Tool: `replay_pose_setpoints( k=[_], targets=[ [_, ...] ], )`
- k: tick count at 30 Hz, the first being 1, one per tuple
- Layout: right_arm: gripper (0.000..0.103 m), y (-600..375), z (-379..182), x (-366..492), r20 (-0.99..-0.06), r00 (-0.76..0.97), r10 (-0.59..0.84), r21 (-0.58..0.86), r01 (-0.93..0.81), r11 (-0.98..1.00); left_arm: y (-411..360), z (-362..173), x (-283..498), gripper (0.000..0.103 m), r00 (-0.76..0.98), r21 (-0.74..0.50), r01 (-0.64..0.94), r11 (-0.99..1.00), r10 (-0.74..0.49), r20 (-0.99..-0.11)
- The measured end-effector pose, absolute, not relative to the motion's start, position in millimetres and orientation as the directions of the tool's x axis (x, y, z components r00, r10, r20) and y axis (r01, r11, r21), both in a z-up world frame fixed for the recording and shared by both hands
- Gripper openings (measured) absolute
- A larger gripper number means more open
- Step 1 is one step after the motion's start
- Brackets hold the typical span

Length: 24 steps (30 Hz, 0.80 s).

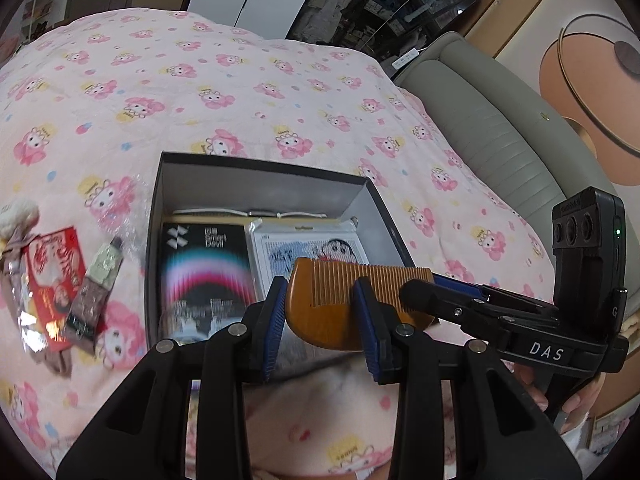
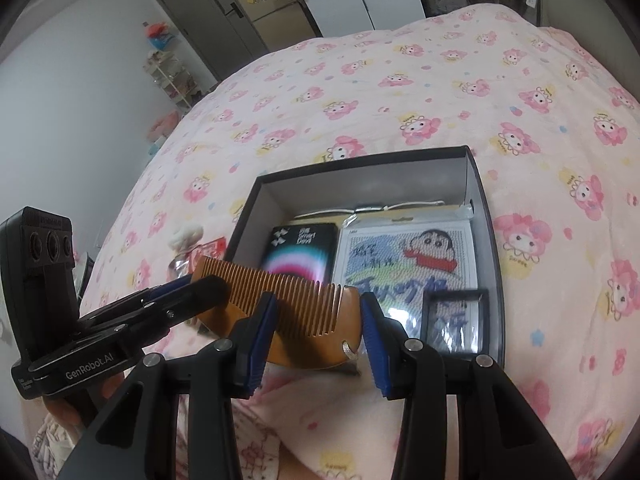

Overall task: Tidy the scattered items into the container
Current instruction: 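Carry the wooden comb with the left gripper over the black box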

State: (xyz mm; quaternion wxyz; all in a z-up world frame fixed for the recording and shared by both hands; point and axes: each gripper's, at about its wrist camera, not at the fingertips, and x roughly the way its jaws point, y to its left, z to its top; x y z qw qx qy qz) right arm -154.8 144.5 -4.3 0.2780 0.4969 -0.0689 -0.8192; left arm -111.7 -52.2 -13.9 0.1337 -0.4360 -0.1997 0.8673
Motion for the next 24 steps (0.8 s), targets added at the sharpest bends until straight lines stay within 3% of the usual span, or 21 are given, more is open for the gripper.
replay_pose_setpoints(
  k=[24],
  targets=[
    [0.039, 120.4, -65.3, -275.3, -0.871, -0.293, -0.394, 0.279, 0.366, -0.888, -57.7, -90.1, -240.5, 0.036, -0.437, -0.443, 0.041, -0.895, 0.383, -0.814]
  ],
)
